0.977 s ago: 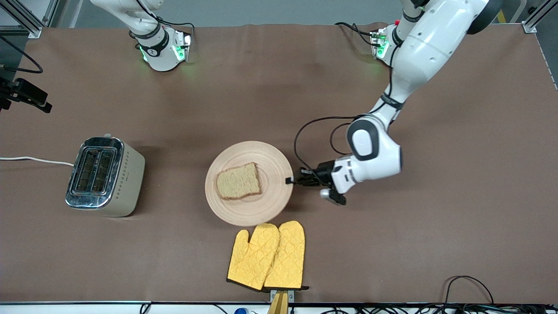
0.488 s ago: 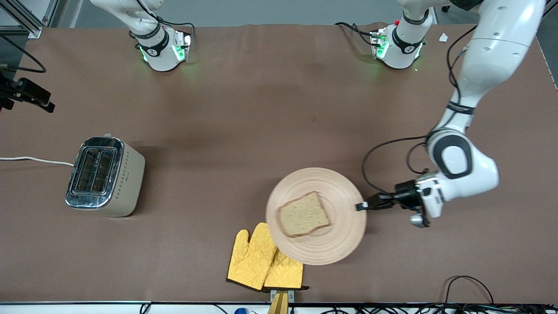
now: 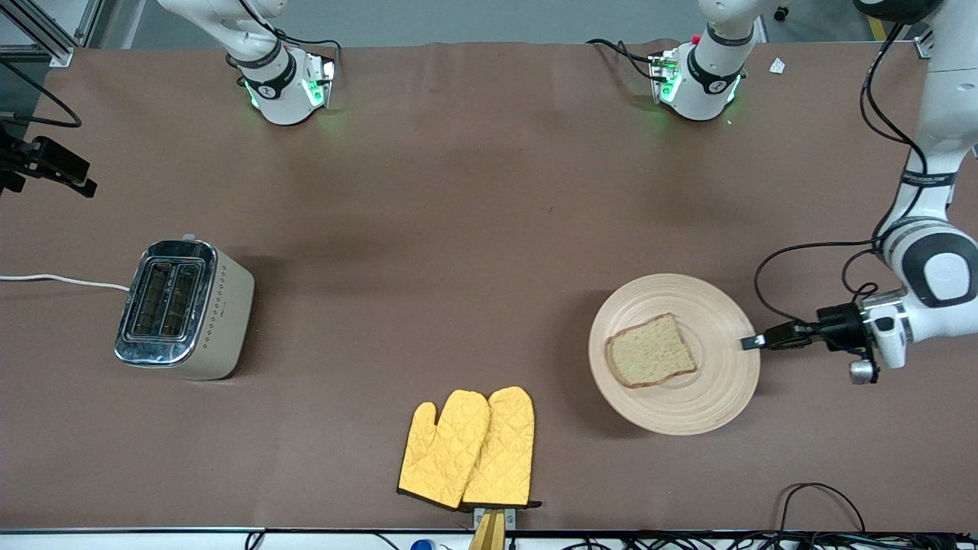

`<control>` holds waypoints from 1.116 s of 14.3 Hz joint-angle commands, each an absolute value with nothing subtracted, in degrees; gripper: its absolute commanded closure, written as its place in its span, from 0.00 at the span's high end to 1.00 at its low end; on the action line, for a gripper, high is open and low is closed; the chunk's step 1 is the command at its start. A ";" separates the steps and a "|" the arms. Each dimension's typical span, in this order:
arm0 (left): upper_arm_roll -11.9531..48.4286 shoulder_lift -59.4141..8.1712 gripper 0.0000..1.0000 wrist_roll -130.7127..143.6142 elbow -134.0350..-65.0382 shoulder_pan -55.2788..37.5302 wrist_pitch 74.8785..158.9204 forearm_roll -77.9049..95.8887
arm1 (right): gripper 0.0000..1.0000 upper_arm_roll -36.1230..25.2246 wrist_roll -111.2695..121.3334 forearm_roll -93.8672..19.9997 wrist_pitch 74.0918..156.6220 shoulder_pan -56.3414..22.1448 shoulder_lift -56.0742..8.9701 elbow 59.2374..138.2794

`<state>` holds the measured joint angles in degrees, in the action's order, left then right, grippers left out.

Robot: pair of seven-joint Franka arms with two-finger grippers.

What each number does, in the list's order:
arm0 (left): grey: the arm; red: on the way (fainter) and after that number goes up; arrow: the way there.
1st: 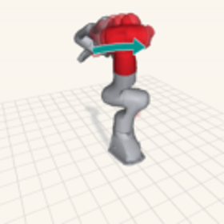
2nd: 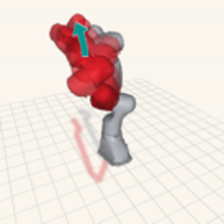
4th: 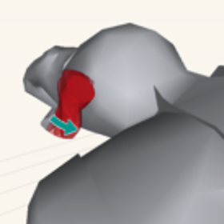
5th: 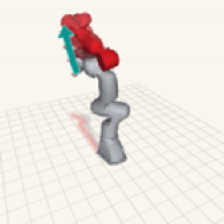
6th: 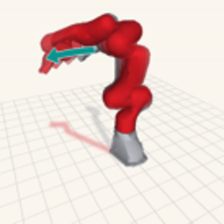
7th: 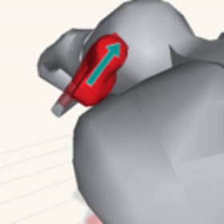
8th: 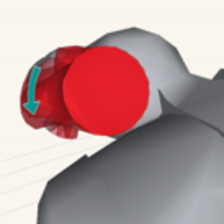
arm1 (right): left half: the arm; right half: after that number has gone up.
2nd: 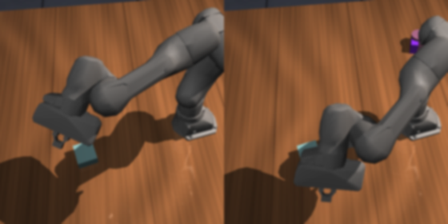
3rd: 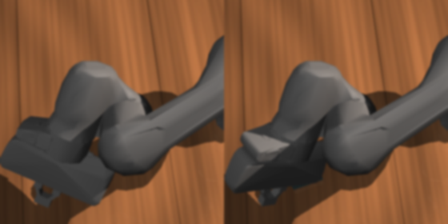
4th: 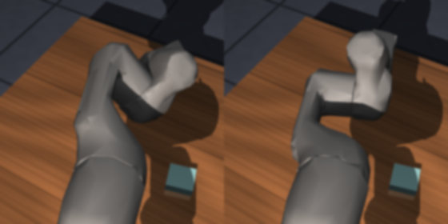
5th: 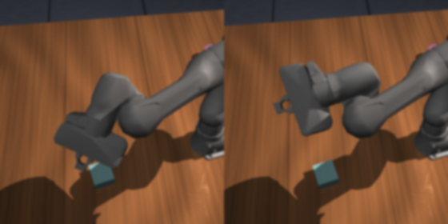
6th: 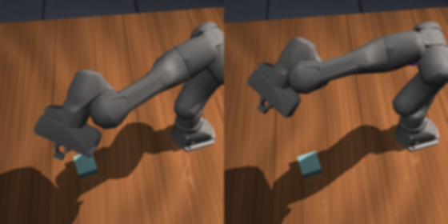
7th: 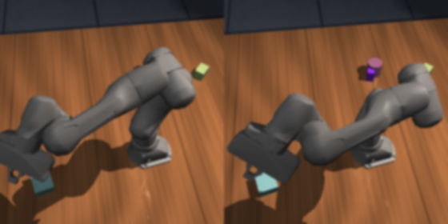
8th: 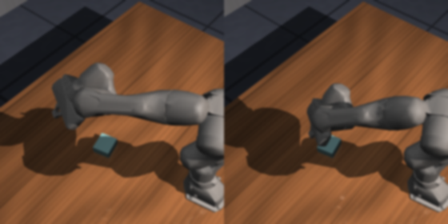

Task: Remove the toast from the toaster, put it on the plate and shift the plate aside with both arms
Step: 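Slide the plate with toast away from the toaster with the left gripper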

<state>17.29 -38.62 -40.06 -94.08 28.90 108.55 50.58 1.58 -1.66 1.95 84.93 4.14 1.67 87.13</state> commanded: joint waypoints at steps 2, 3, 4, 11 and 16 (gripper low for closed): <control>18.11 -43.23 0.00 -48.23 -93.96 34.79 103.80 47.48 | 1.00 1.49 -2.20 1.32 84.55 3.96 1.93 87.19; 18.11 -43.94 0.00 -48.95 -93.87 36.20 103.80 46.42 | 1.00 1.49 -2.20 1.32 84.99 4.13 1.93 87.01; 18.11 -44.47 0.00 -49.04 -93.87 37.17 103.80 45.28 | 1.00 1.41 -2.28 1.23 85.16 4.22 1.85 86.75; 17.58 -47.02 0.04 -49.04 -93.25 39.55 103.80 40.34 | 1.00 1.41 -2.37 1.32 85.25 4.04 1.85 86.75; 17.58 -46.23 1.00 -43.01 -89.84 38.77 103.19 35.26 | 1.00 1.41 -2.37 1.32 85.17 3.96 1.85 86.75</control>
<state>17.17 -46.74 -47.68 -93.12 39.09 105.41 38.41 1.51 -1.67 1.95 85.29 4.13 1.67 87.02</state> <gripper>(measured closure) 0.709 0.000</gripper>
